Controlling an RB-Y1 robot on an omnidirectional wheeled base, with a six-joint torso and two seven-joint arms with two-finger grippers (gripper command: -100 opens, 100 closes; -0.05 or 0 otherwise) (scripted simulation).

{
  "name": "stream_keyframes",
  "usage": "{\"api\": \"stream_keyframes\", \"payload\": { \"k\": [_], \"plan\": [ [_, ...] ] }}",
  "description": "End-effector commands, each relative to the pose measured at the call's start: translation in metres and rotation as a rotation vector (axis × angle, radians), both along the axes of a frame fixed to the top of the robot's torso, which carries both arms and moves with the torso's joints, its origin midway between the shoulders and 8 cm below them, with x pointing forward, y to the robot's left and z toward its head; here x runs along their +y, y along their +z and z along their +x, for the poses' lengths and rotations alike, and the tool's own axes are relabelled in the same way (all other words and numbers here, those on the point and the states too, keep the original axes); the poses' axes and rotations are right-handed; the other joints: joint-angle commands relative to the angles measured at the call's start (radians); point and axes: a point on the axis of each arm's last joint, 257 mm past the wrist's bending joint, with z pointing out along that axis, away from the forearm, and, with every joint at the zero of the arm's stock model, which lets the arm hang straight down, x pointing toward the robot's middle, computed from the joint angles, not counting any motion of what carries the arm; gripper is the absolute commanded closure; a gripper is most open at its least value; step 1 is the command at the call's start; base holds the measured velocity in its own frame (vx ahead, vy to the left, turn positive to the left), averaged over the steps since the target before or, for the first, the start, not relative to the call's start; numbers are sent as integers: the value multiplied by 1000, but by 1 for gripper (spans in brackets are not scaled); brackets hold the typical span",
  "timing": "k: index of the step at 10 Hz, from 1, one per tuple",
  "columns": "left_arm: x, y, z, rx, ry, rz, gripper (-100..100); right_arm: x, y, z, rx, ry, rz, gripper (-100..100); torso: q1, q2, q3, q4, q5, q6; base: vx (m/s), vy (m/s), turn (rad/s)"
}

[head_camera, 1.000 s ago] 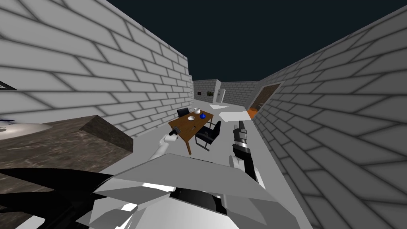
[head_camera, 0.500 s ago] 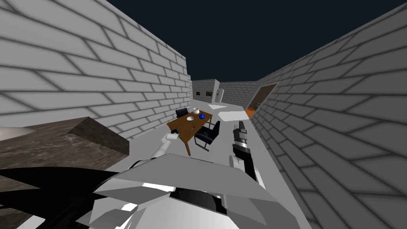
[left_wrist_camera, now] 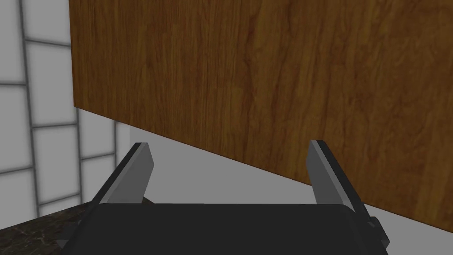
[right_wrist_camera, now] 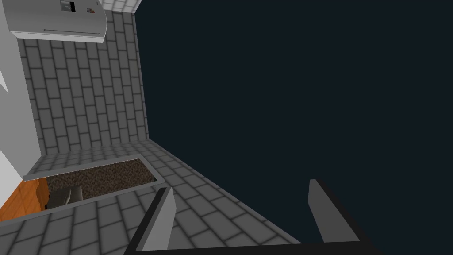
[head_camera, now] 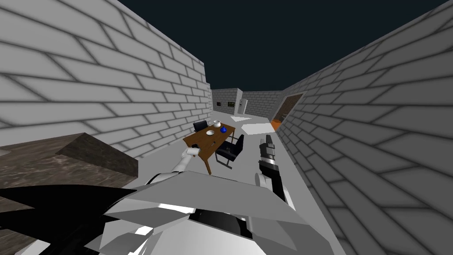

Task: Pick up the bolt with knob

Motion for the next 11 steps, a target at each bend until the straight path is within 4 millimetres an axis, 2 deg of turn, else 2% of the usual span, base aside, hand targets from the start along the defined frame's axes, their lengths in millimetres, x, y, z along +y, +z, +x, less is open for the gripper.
{"api": "stream_keyframes", "payload": {
  "k": [1, 2, 7, 11],
  "plan": [
    [-5, -12, -5, 45, 39, -44, -100, 0, 0, 0, 0, 0, 0, 0, 0, 0, 0, 0, 0, 0, 34, 5, -109],
    [-9, -15, -5, 63, 67, -74, -100, 0, 0, 0, 0, 0, 0, 0, 0, 0, 0, 0, 0, 0, 60, 6, -150],
    [-25, -44, -26, 181, 151, -169, -100, 0, 0, 0, 0, 0, 0, 0, 0, -2, -1, 0, 0, 0, 58, -1, -96],
    [-42, -57, -37, 253, 207, -234, -100, 0, 0, 0, 0, 0, 0, 0, 0, -3, -2, -1, 0, 0, 88, 11, -126]
  ]
}}
